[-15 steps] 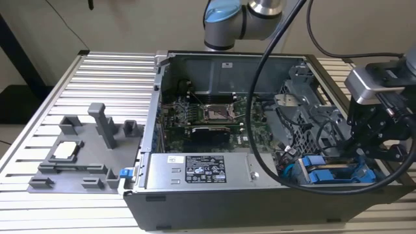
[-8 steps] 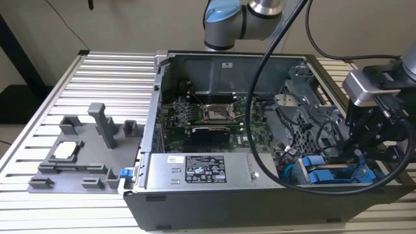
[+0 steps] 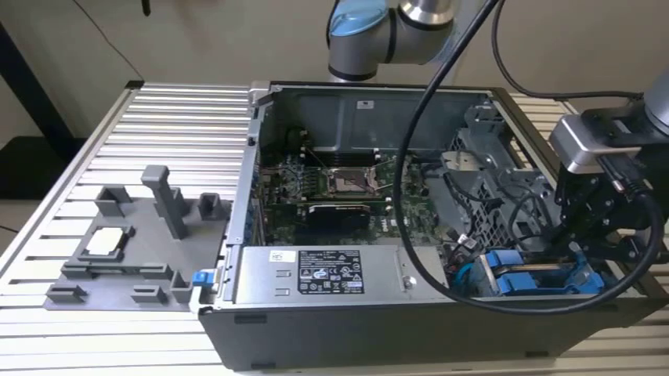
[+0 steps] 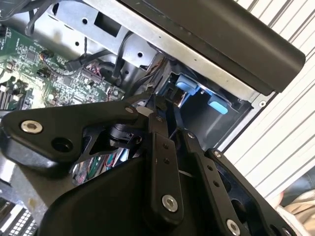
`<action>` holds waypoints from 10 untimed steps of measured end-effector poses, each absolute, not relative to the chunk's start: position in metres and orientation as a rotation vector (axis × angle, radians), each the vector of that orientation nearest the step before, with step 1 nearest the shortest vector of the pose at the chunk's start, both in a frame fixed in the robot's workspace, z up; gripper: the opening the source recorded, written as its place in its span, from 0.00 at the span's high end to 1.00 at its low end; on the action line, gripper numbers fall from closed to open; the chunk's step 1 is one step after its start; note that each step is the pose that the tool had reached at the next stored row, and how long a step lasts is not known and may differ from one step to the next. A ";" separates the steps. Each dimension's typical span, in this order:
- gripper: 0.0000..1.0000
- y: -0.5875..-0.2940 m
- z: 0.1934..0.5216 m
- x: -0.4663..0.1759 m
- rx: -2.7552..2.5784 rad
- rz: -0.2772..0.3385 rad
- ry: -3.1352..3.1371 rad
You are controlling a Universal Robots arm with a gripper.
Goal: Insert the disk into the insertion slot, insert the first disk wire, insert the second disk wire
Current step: 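Insert the first disk wire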
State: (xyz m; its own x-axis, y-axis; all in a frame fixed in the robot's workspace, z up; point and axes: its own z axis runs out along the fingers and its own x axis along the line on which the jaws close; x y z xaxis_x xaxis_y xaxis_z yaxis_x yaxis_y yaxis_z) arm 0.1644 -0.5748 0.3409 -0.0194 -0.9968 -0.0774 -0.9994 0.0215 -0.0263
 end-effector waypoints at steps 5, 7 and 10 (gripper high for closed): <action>0.81 -0.575 0.338 0.165 -2.139 0.054 2.198; 0.81 -0.575 0.336 0.165 -2.135 0.054 2.202; 0.81 -0.575 0.334 0.165 -2.130 0.052 2.208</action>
